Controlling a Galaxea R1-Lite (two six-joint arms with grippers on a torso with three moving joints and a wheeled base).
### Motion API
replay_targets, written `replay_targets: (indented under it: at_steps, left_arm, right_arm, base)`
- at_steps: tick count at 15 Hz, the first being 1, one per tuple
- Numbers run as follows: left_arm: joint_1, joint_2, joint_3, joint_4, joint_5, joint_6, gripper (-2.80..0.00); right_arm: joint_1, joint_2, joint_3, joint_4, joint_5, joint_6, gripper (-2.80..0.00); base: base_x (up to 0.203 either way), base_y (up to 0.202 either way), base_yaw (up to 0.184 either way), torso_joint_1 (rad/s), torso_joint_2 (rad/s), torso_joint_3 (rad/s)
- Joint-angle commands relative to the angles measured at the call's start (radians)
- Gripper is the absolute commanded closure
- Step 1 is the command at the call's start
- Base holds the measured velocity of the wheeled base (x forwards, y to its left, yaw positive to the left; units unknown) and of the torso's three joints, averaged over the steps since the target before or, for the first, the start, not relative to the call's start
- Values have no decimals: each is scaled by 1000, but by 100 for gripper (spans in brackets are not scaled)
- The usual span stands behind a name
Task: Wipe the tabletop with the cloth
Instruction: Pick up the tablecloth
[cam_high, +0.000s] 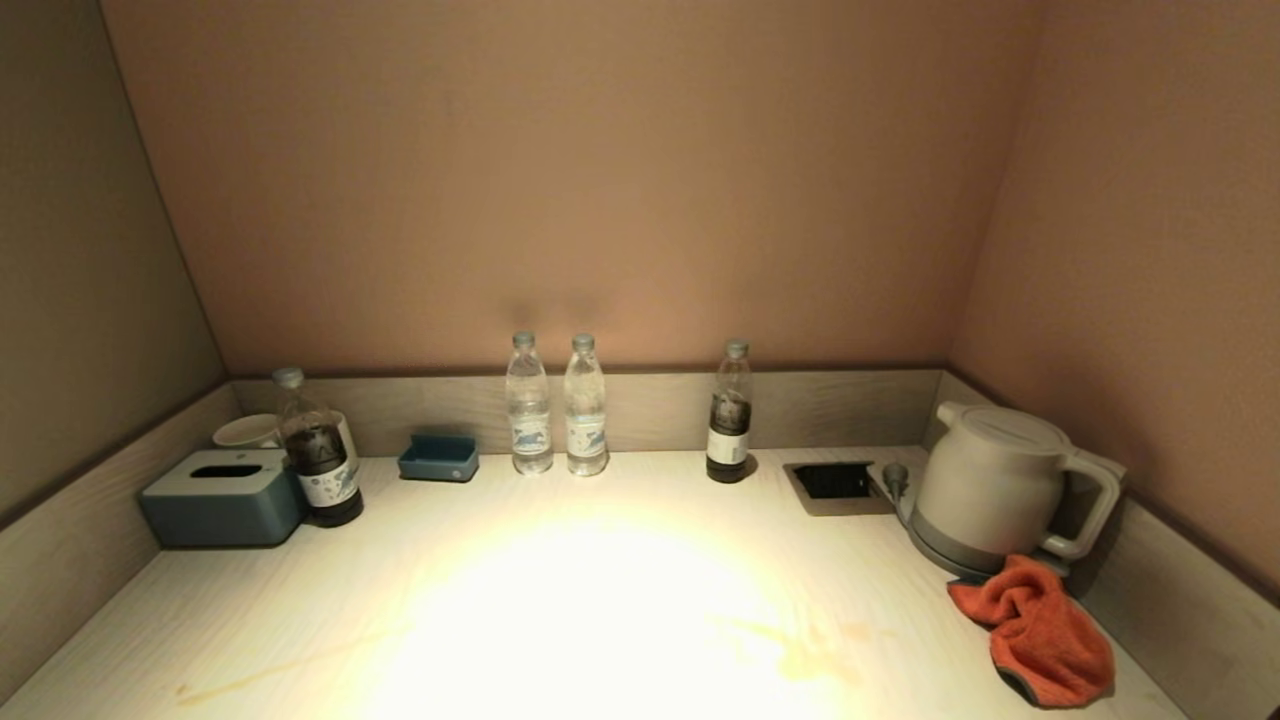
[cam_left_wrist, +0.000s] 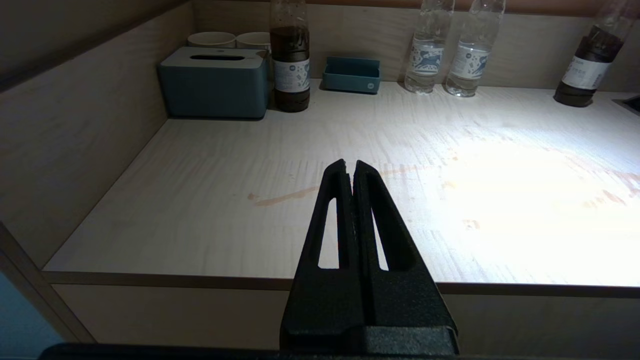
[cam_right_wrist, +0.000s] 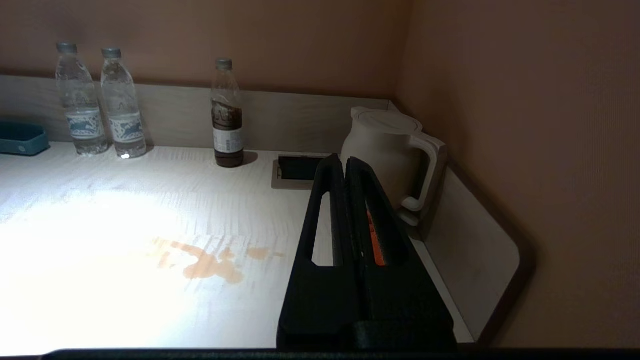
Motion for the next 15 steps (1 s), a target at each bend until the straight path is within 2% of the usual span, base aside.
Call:
replay_targets:
  at_steps: [1,3,9,11,13,15]
  left_arm:
    - [0,0,0,0,0,-1,0]
    - [0,0,0,0,0,-1,0]
    - [0,0,0,0,0,-1,0]
    - [0,0,0,0,0,-1,0]
    - [0,0,0,0,0,-1,0]
    - [0,0,0,0,0,-1,0]
  right_arm:
    - [0,271,-102,-22,-2,-56,0]
    - [-5,472,-177,-75,-26,-66,0]
    - [-48,1233,-462,-156,-118,-74,0]
    - [-83,1373,-530,-164,-132,-70,0]
    - [-137,1563,-560,-168,-136,-56,0]
    - [-194,1668,-572,-166,-144,-48,0]
  base:
    - [0,0,0,0,0,0]
    - [0,0,0,0,0,0]
    - [0,0,0,0,0,0]
    - [0,0,0,0,0,0]
    - [0,0,0,0,0,0]
    - [0,0,0,0,0,0]
